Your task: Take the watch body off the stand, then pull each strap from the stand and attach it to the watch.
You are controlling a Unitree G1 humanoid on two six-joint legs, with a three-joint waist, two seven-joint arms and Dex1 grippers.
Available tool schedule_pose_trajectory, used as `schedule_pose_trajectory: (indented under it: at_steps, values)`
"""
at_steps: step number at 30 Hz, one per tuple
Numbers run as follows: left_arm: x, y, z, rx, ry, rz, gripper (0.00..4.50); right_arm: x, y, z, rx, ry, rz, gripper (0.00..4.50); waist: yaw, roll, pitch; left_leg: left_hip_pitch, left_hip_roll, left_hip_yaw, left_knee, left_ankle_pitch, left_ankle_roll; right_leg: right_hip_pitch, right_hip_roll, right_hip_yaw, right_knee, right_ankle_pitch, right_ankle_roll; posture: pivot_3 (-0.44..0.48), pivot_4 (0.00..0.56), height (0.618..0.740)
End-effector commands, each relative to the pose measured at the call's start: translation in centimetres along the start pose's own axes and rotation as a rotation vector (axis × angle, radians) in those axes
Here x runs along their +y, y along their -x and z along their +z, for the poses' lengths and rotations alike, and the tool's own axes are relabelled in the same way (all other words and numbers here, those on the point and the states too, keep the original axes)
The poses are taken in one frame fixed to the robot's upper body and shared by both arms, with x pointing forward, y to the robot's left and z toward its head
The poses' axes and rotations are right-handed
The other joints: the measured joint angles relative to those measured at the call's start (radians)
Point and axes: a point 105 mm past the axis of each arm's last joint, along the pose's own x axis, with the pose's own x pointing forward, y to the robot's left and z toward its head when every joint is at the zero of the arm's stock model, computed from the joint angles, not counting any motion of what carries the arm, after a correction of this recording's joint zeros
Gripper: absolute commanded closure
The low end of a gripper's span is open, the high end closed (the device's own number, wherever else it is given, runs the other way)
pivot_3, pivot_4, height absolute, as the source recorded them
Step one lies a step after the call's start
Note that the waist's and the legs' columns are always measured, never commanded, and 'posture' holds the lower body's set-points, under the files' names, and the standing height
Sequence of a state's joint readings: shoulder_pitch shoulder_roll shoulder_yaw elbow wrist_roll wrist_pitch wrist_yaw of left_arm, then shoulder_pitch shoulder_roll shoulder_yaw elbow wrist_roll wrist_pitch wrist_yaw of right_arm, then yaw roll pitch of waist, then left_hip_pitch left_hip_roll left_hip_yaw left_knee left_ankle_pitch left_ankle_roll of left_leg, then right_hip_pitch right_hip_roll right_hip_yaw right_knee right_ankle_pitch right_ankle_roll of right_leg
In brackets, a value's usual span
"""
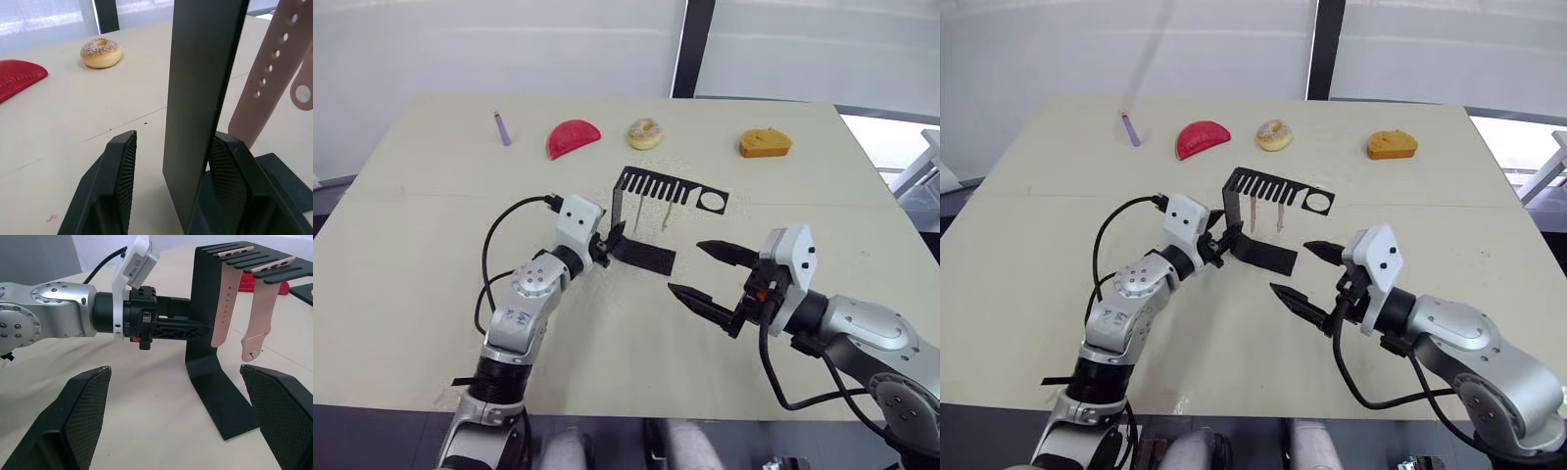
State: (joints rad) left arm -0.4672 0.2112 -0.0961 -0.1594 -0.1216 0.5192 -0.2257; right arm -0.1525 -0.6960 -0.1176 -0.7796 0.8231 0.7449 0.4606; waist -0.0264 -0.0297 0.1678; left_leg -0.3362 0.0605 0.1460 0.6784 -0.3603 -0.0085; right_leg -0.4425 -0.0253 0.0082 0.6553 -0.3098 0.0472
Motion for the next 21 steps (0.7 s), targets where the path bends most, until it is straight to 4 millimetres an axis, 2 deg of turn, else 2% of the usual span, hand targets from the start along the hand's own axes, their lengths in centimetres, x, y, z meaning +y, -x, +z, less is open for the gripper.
schedule_pose_trajectory:
  at_steps: [1, 16, 19, 21]
  values:
    - [0.0, -0.2, 1.4, -0.052, -0.02, -0.002, 2.28, 0.2, -0.1, 0.8, -0.028, 0.025, -0.01, 0.0, 0.0, 0.0, 0.0, 0.0, 0.0, 0.0, 0.0, 0.0, 0.0, 0.0, 0.0, 0.0, 0.0, 0.0, 0.0, 0.0, 0.15, 0.737]
    - [-0.5, -0.6, 2.0, -0.074, -0.025, -0.004, 2.28, 0.0, -0.2, 0.8, -0.038, 0.022, -0.025, 0.0, 0.0, 0.0, 0.0, 0.0, 0.0, 0.0, 0.0, 0.0, 0.0, 0.0, 0.0, 0.0, 0.0, 0.0, 0.0, 0.0, 0.15, 0.737]
    - [-0.5, -0.6, 2.4, -0.097, -0.032, -0.001, 3.15, 0.0, -0.1, 0.8, -0.037, 0.024, -0.027, 0.0, 0.0, 0.0, 0.0, 0.0, 0.0, 0.0, 0.0, 0.0, 0.0, 0.0, 0.0, 0.0, 0.0, 0.0, 0.0, 0.0, 0.15, 0.737]
    - [-0.8, -0.6, 2.6, -0.103, -0.037, -0.016, 4.15, -0.1, -0.1, 0.8, -0.037, 0.024, -0.03, 0.0, 0.0, 0.0, 0.0, 0.0, 0.0, 0.0, 0.0, 0.0, 0.0, 0.0, 0.0, 0.0, 0.0, 0.0, 0.0, 0.0, 0.15, 0.737]
